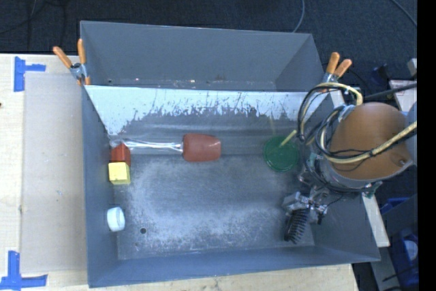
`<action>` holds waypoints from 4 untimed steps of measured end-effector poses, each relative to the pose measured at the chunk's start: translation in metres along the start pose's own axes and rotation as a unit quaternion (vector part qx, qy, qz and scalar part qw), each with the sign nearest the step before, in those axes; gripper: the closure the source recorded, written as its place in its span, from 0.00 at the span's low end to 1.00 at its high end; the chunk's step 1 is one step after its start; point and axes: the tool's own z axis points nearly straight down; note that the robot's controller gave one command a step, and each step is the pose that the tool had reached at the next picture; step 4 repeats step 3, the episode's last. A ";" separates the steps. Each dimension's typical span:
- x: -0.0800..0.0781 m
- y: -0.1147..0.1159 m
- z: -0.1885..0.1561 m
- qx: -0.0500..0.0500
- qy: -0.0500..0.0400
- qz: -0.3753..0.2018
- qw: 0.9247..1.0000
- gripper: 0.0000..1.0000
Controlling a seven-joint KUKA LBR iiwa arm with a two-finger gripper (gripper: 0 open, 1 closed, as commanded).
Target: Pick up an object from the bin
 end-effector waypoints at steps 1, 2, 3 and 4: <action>0.000 0.003 -0.014 -0.006 0.001 0.000 1.000 1.00; 0.000 0.003 -0.038 -0.005 0.001 0.000 1.000 1.00; -0.001 0.003 -0.070 -0.005 0.001 0.001 1.000 1.00; -0.001 0.003 -0.070 -0.005 0.001 0.001 1.000 1.00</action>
Offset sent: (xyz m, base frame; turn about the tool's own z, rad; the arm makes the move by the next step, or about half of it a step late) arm 0.0001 0.0000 0.0908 0.0000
